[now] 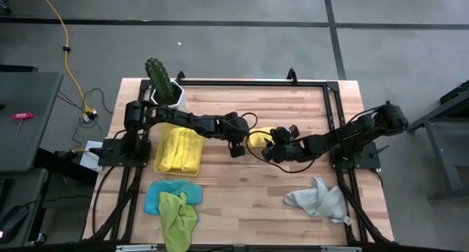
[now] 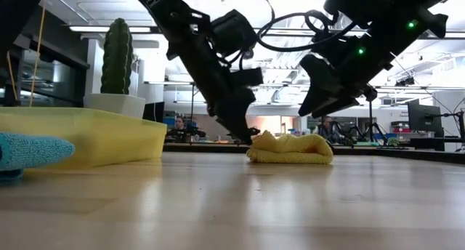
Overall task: Fold microfiber towels
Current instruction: Fold the yellow microfiber towel, then put the folded yellow microfiber towel into the yellow bin
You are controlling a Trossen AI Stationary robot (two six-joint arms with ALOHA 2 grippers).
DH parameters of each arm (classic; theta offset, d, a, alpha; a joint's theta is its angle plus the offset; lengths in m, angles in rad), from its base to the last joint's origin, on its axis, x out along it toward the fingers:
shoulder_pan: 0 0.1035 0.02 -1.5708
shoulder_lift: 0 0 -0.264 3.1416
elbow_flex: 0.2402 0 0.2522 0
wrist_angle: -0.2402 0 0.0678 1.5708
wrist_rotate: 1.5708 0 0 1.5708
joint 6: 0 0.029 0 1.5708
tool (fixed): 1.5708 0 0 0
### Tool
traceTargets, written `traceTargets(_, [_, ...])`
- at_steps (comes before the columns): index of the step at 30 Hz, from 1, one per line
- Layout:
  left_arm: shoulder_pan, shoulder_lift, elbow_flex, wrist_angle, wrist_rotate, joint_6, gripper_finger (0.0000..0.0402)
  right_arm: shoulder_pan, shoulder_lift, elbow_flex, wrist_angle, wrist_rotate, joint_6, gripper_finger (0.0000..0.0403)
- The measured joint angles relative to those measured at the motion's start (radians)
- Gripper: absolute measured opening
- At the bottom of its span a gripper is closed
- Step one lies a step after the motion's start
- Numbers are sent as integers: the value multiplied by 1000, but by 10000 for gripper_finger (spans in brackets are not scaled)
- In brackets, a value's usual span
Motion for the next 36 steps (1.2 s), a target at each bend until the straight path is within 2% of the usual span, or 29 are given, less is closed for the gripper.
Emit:
traceTargets(8, [-8,-91,1,-79,-21,-14,1,5,0,-10,-72,-3,2,193])
traceTargets(11, [-15,-125,1,-66,-20,-15,1,14,0,-39,-61,-8,2,193])
traceTargets(14, [-26,-128,2,18,-17,20,1,23,0,-94,22,-9,3,193])
traceTargets(22, [-15,-32,2,196,65,50,1,13,0,-228,329,-9,-25,193])
traceTargets(28, [4,83,1,284,63,76,1,-12,0,-254,400,3,-35,189])
traceTargets(32, [18,128,1,301,62,76,0,-23,0,-254,437,5,-68,150])
traceTargets(36, [29,137,2,291,60,75,0,-39,0,-254,427,-26,-66,72])
